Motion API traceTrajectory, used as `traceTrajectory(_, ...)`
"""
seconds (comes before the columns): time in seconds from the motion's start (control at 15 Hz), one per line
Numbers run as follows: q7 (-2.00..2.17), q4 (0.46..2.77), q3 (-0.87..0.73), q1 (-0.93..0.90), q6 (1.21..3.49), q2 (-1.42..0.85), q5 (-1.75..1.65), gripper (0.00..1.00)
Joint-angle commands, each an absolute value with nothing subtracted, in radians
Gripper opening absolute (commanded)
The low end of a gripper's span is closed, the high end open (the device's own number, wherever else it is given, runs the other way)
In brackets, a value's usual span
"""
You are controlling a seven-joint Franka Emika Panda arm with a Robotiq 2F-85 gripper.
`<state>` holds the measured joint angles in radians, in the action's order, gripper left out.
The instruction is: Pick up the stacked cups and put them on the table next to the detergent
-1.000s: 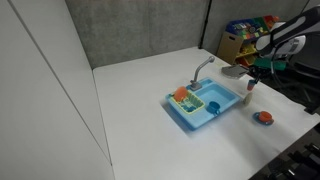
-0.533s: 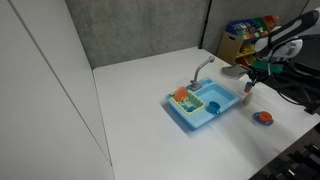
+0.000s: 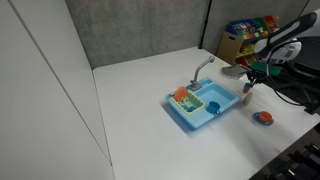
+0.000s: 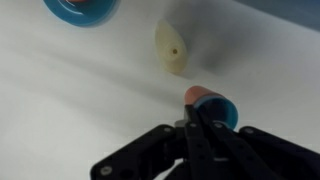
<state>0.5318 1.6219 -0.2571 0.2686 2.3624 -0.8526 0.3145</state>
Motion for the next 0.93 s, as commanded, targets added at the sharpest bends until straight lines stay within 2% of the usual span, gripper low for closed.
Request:
traceTrajectory(0.0, 0.528, 1.617, -0.244, 0.281, 2.389, -0.871, 0.334, 0.03)
traceTrajectory(0.6, 0.524, 1.628, -0.242, 0.281, 2.402, -0.895, 0.337, 0.03)
traceTrajectory(0.73, 0.520, 1.634, -0.242, 0.281, 2.402, -0.887, 0.336, 0.30)
traceTrajectory(0.87, 0.515, 1.644, -0.240, 0.280, 2.404, -0.874, 0.337, 0.46)
